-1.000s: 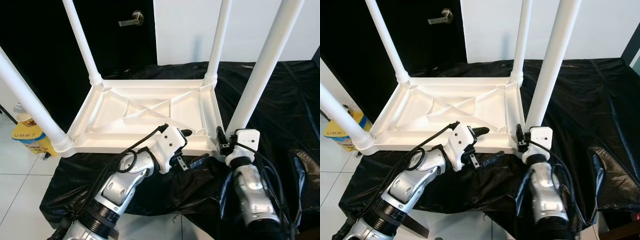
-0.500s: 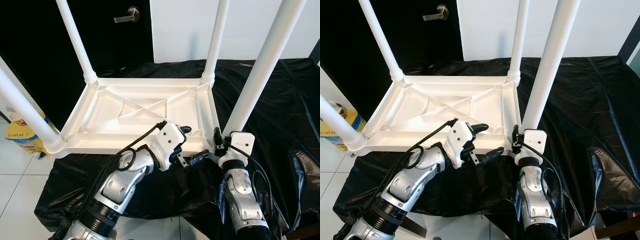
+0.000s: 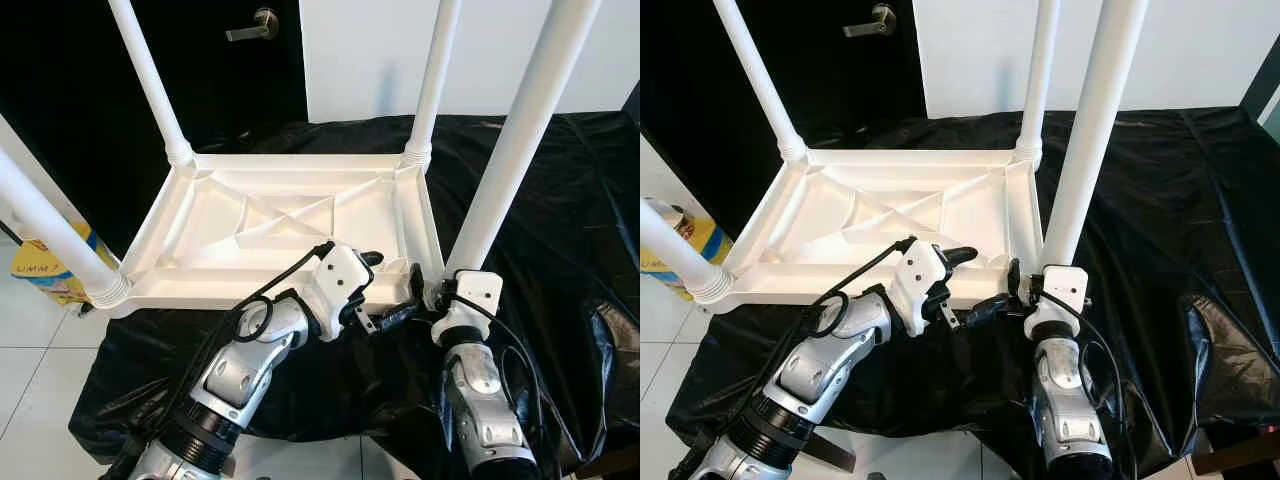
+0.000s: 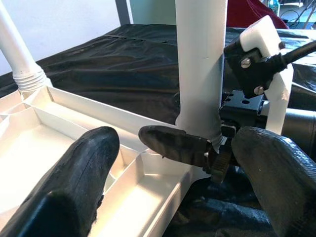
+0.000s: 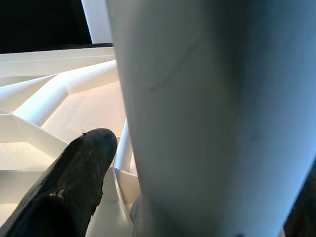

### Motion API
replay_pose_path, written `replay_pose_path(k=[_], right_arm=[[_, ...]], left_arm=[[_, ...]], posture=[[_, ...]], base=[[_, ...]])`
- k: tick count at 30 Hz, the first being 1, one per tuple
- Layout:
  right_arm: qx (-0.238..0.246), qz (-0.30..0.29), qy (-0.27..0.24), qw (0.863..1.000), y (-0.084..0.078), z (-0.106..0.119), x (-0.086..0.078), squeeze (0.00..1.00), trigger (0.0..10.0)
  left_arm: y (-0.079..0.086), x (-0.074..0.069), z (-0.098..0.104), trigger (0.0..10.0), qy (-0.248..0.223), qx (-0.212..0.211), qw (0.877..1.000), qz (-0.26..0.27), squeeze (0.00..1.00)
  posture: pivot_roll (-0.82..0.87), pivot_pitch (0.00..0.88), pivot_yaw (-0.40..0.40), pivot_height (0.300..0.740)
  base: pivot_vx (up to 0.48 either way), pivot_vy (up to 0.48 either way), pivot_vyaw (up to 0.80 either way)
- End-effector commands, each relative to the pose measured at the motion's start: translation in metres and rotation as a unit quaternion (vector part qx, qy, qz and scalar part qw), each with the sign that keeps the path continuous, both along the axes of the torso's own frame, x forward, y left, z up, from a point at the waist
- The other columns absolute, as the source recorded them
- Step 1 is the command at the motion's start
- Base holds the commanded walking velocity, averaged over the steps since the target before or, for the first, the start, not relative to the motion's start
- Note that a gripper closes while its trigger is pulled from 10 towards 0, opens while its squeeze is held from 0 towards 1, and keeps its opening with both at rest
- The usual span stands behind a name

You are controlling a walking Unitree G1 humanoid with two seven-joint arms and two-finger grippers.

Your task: Building children table

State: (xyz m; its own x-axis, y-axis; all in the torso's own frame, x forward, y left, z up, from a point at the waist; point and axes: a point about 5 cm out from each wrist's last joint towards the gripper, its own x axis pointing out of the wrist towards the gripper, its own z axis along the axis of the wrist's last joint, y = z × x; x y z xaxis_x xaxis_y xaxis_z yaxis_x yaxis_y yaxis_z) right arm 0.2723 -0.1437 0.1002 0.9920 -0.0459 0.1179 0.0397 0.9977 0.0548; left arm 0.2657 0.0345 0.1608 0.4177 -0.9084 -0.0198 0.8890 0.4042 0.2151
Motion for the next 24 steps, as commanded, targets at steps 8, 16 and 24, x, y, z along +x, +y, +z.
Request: replay_pose_path(k=[8, 16, 24], right_arm=[[-0.023, 0.105, -0.019, 0.994, -0.016, 0.010, -0.003, 0.00, 10.0], [-0.053, 0.185, -0.016, 0.981, -0.029, 0.015, 0.002, 0.00, 10.0], [-0.079, 0.239, -0.004, 0.968, -0.032, 0.015, 0.010, 0.00, 10.0]], left_arm=[[0.003, -0.004, -0.002, 10.0, -0.005, -0.001, 1.000, 0.018, 0.00], [0.007, -0.006, -0.003, 10.0, -0.007, 0.005, 1.000, 0.018, 0.00], [0.010, -0.005, -0.004, 10.0, -0.014, 0.012, 1.000, 0.025, 0.00]], posture=[[-0.05, 0.020, 0.013, 0.740], [-0.05, 0.017, 0.011, 0.740], [-0.04, 0.016, 0.005, 0.740]], base=[[0.000, 0.000, 0.00], [0.000, 0.000, 0.00], [0.000, 0.000, 0.00]])
